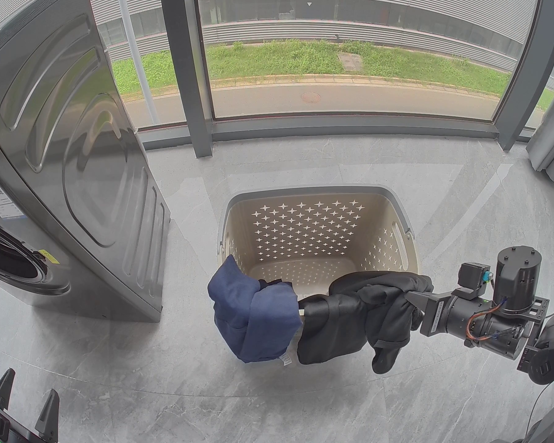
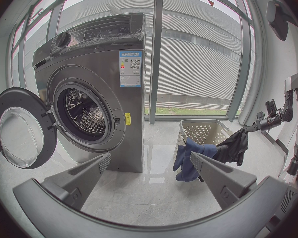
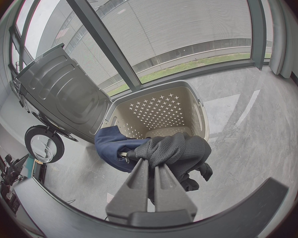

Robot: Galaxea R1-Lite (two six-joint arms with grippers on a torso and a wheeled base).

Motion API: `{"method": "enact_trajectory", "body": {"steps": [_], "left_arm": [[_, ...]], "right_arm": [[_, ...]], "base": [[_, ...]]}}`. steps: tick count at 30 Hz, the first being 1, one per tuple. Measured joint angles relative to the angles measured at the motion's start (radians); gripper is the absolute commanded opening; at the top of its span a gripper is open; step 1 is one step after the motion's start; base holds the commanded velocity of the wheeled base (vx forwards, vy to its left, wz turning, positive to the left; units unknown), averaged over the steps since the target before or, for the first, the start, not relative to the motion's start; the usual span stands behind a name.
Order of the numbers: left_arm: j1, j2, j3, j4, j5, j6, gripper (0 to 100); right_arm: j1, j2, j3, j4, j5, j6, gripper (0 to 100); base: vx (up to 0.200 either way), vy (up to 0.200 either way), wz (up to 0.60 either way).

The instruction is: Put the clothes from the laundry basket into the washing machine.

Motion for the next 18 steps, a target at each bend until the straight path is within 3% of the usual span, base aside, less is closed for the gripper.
{"method": "enact_trajectory", "body": {"steps": [8, 14, 18], "left_arm": [[0.0, 0.0, 0.0, 0.0, 0.0, 0.0, 100], [0.0, 0.0, 0.0, 0.0, 0.0, 0.002, 100], [0.0, 0.0, 0.0, 0.0, 0.0, 0.002, 100]], "right_arm": [[0.011, -0.034, -0.014, -0.015, -0.01, -0.001, 0], [0.058, -0.111, -0.045, -0.013, -0.01, -0.009, 0], [0.088, -0.177, -0.082, -0.006, -0.003, -0.051, 0]], "base": [[0.0, 0.0, 0.0], [0.0, 0.0, 0.0], [0.0, 0.0, 0.0]]}}
